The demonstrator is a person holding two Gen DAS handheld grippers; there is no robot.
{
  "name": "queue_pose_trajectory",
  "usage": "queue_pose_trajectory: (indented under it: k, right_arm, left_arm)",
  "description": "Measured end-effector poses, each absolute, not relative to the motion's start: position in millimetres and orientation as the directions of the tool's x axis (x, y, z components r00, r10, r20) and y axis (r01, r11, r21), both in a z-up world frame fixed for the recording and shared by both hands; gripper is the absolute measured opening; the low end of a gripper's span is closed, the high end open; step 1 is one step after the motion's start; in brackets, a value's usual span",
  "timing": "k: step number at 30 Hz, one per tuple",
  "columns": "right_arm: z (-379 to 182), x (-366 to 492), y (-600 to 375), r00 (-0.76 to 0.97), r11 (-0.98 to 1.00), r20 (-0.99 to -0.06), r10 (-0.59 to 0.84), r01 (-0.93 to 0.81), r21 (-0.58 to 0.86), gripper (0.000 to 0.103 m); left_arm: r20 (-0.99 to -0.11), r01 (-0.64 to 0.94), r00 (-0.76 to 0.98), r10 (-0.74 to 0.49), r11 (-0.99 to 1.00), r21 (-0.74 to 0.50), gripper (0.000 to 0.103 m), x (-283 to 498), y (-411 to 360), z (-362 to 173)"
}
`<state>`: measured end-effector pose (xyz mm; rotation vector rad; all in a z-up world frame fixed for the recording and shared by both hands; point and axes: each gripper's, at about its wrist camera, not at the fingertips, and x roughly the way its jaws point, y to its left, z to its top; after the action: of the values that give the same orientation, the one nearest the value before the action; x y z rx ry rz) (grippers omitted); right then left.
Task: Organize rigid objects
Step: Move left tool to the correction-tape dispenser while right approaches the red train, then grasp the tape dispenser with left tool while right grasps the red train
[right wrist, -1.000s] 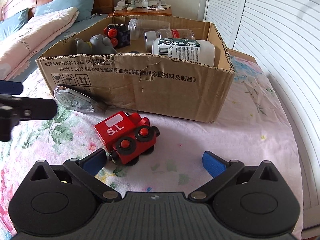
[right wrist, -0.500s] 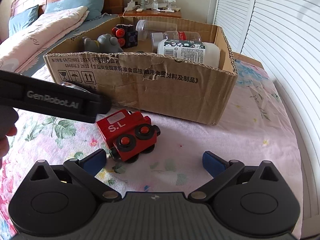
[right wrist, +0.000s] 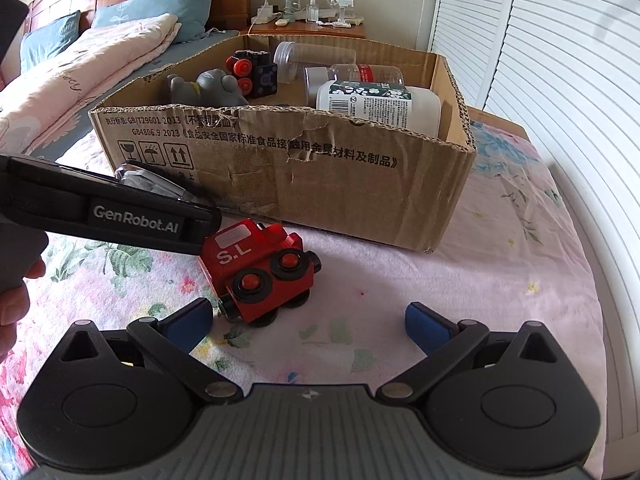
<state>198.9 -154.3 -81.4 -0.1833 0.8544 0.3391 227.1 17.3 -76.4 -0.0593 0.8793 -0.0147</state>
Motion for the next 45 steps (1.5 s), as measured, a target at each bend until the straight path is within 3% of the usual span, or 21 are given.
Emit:
queue_pose_trajectory:
  k: [12,23,33,37,45]
  right_arm:
    - [-82,198,-153,0.614,0.935,-0.761,0.211,-0.354,-0.026,0.103]
    - [-82,195,-154,0.626,0.933,-0.748,0.221,-0.358,-0.024,0.103]
    - [-84,194,-156,0.633,0.922,-0.734,0.246,-0.387,-0.026,0.103]
    - [-84,195,-156,0.632,0.920,-0.734,0.248,-0.390,-0.026,0.103]
    - [-82,201,-145,0.583,0.869,-0.751,0.312,-0.494,-0.022,0.103]
  left_arm:
    - [-0.841,0.118,0.539,-0.051,0.993,0.016,0.089,195,31,-58]
    - [-0.821,0.129,0.571,-0.025,0.990,0.060,0.091,203,26,-69]
    - [-0.803,0.062,0.594,-0.040,0.998,-0.004,0.094,212,31,-78]
    - [-0.797,0.056,0.603,-0.042,0.998,-0.011,0.090,209,32,-77]
    - [-0.803,0.053,0.595,-0.031,0.999,0.000,0.090,199,47,-76]
